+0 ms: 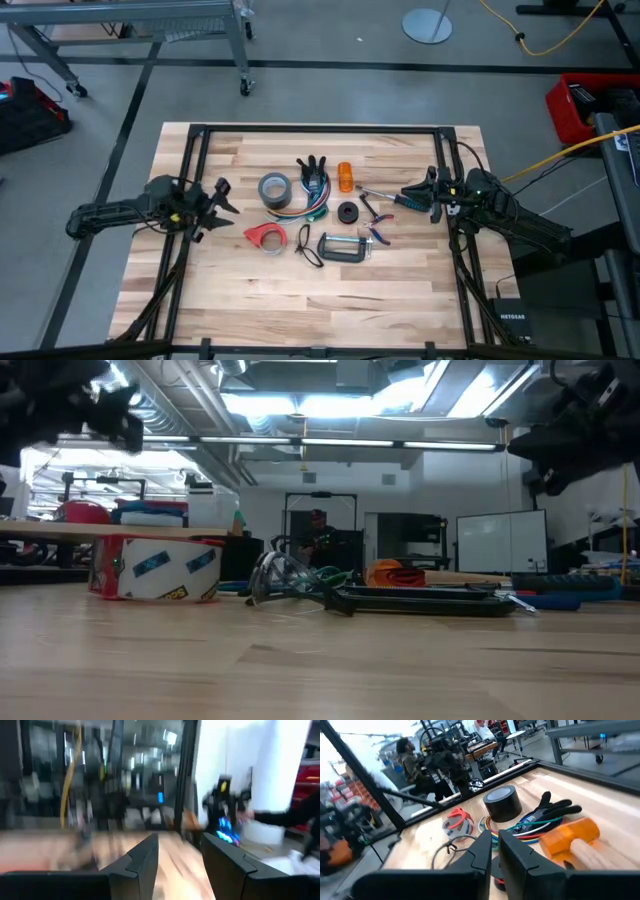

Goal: Coil cords
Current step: Uncoil the wire from the spool

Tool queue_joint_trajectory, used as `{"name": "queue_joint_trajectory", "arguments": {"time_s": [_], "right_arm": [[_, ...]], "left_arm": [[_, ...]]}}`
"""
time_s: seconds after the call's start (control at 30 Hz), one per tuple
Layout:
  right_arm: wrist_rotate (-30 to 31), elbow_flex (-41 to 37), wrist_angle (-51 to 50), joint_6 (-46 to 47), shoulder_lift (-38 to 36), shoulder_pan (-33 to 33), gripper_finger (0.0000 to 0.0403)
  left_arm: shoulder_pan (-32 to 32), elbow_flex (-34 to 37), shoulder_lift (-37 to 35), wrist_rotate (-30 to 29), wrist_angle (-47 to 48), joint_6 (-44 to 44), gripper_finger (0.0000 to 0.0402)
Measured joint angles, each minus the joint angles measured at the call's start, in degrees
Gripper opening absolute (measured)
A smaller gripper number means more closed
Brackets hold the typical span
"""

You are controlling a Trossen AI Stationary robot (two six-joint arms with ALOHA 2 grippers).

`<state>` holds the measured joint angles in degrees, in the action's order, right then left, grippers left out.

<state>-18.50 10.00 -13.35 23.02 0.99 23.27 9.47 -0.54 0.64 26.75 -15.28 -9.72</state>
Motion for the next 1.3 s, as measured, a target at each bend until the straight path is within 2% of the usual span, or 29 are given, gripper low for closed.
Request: {"name": "queue_joint_trajectory", "arguments": {"time_s": [0.17,0.33,0.4,0.47,0.57,0.67,0.8,1.0,1.17,1.3], "right_arm": [[0.0,0.0,0.4,8.5,0.0,0.0,0.0037],[0.0,0.0,0.4,10.6,0.0,0.0,0.0037],[0.0,0.0,0.4,10.5,0.0,0.0,0.0037],[1.4,0.0,0.4,9.0,0.0,0.0,0.0037],[4.0,0.0,0.4,4.8,0.0,0.0,0.0037],[5.7,0.0,0.4,0.8,0.0,0.0,0.0037],[12.2,0.0,0.4,0.6,0.0,0.0,0.0037],[13.4,0.0,0.4,0.0,0.0,0.0,0.0037],[13.4,0.0,0.4,2.9,0.0,0.0,0.0037],[12.3,0.0,0.4,4.0,0.0,0.0,0.0037]], "left_arm": [[-0.1,0.0,0.0,0.0,-18.7,-1.7,0.0141],[-0.1,0.0,0.0,-1.9,-27.4,-3.7,0.0141],[-0.1,0.0,0.0,-7.0,-25.9,-5.1,0.0141],[-0.1,0.0,0.0,-15.0,-21.8,-5.6,0.0141],[0.3,0.0,0.0,-26.4,-13.7,0.2,0.0141],[0.9,-0.1,0.4,-30.5,-8.2,4.7,0.0141],[1.6,-1.0,3.2,-32.1,-5.7,5.3,0.0141],[1.9,-6.6,14.1,-32.1,-0.1,5.3,0.0141],[1.9,-13.5,28.5,-32.1,0.9,4.2,0.0141],[1.9,-19.7,40.2,-32.1,1.4,-0.8,0.0141]]}}
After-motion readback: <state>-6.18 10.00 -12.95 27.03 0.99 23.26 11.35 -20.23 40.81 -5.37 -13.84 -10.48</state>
